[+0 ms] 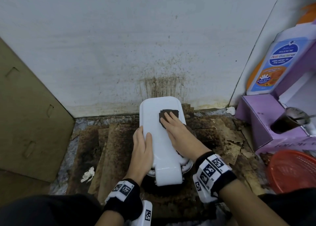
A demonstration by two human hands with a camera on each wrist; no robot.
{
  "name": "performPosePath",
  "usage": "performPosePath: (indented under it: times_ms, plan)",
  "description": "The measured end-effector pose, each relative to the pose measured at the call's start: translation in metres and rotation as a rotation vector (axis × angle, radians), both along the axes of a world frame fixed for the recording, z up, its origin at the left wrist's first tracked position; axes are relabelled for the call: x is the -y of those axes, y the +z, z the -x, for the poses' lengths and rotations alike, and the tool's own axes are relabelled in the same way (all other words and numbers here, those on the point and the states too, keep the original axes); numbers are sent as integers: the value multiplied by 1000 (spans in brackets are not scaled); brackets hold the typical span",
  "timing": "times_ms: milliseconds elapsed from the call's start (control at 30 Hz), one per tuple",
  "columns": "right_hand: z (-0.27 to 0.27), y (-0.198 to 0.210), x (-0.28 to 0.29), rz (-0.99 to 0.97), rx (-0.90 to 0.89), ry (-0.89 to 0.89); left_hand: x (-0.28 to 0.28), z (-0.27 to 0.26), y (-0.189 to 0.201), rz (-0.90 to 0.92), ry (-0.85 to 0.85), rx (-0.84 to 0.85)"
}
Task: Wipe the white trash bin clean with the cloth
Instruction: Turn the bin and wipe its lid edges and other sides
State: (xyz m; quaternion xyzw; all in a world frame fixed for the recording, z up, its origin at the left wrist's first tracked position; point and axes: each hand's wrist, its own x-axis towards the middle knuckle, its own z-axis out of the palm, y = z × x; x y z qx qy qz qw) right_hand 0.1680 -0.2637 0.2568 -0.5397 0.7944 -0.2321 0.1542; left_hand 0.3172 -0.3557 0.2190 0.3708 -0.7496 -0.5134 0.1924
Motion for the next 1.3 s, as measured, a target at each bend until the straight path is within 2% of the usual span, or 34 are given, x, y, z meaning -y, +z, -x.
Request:
performPosePath:
  times_ms: [167,300,600,833,1000,1133,1300]
  plan:
    - [-22,-20,-37,110,-9,-109,-2,1,1,6,1,2]
    - [-35,-27,-44,231,139,-303,-2,2,-1,11,9,17]
    - [-35,-22,-37,281,542,-725,-5,1,4,39,39,211]
    - [-22,-14,-42,280,739,-745,-6,1,11,43,35,261]
    - [-22,-9,-46,360,786,-775,-5,-2,17,37,-9,204]
    - [-37,-9,-48,432,889,-859,6,-7,21,59,-99,156]
    - [-74,-14,-46,533,862,-978,34,-11,28,66,-261,132]
